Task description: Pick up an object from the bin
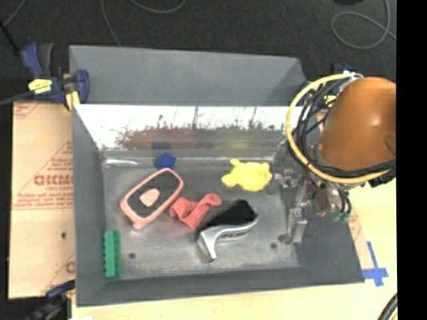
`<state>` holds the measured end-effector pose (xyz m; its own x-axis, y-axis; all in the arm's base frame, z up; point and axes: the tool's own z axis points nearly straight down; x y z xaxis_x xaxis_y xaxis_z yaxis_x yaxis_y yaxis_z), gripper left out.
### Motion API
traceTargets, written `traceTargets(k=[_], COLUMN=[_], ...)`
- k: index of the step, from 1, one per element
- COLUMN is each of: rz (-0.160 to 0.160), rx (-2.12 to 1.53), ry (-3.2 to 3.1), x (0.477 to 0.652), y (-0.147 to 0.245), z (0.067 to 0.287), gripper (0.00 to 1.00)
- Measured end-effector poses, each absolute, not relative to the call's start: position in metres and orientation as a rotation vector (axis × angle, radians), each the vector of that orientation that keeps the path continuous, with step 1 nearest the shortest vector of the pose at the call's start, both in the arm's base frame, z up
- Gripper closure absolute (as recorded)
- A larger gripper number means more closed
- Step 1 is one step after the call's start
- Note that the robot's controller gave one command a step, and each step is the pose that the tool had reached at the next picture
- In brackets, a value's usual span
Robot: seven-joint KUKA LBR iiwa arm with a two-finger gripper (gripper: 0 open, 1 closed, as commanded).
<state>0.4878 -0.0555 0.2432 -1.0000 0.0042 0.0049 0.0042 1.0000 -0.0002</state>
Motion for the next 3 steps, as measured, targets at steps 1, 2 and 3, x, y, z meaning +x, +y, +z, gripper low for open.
traceTargets(k=[1, 2, 3], rz=[0.002, 0.003, 0.000], rx=[-0.003, -0.118, -0.088], ry=[-3.145, -3.146, -3.143], x=[0.489, 0.502, 0.518], y=[-0.055, -0.036, -0.009], z=[0.247, 0.231, 0.203], gripper=[0.00, 0.00, 0.00])
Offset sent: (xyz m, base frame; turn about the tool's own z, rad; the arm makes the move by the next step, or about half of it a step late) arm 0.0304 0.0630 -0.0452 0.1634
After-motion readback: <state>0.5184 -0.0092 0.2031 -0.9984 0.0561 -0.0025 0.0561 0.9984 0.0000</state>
